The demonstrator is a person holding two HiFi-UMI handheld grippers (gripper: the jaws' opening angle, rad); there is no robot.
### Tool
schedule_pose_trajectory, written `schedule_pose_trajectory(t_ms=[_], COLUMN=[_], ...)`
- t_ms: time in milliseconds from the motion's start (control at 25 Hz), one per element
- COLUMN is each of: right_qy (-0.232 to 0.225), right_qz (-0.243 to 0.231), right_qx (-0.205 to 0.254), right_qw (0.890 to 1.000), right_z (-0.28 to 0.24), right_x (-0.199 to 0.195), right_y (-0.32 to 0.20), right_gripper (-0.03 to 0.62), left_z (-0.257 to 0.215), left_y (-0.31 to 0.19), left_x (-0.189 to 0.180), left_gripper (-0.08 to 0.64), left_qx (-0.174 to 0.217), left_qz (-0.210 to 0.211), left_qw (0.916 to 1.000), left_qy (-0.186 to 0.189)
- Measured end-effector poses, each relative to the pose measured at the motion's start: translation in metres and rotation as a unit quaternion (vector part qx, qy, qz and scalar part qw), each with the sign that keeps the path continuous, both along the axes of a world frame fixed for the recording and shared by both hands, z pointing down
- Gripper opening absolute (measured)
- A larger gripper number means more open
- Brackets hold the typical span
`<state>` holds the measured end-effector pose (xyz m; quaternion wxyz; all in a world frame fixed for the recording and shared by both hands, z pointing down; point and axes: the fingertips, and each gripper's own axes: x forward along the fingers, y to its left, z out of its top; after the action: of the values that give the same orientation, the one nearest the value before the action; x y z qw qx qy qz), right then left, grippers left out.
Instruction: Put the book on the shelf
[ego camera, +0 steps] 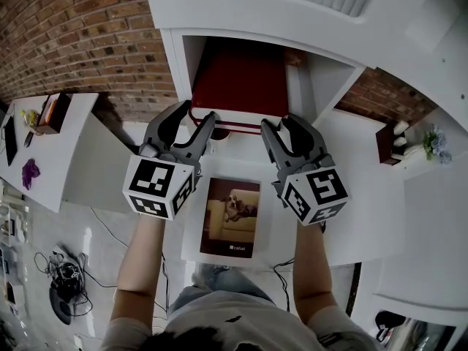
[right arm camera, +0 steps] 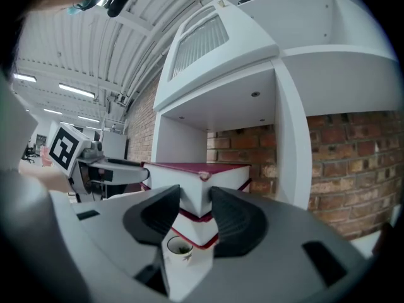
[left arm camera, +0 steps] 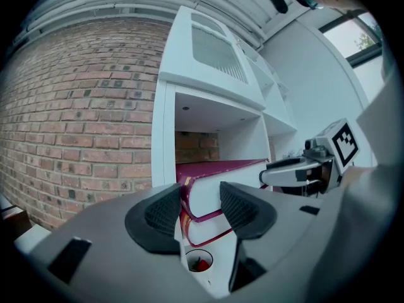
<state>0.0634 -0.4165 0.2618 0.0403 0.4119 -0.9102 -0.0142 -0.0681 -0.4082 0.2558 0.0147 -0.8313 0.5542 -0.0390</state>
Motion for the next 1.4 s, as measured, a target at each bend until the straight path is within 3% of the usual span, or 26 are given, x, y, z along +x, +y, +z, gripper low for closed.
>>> schedule_pose_trajectory(t_ms=[840,1120,1400], right_qy=[-0.019,-0.026,-0.016], right_qz=[0.029,0.036,0.035], right_qx=[0.002,0.006,0.01], right_qw=[0.999,0.999,0.999], right_z=[-0.002,-0.008,-0.011], right_x=[0.016,0.02,0.011], right_y=[0.01,0.032,0.06], right_gripper=[0.156,0.067,0.025], left_z=[-0.001,-0.005,-0.007], left_y=[0.014,0.033,0.055], left_x=[-0.014,-0.016,-0.014], left_gripper=[0.167,0.073,0.043], left_qx=[0.013,0.023,0.025], left_qz=[-0.02,-0.027,-0.014], left_qw=[0.9995,0.9992,0.9995], left_qy=[0.018,0.02,0.016])
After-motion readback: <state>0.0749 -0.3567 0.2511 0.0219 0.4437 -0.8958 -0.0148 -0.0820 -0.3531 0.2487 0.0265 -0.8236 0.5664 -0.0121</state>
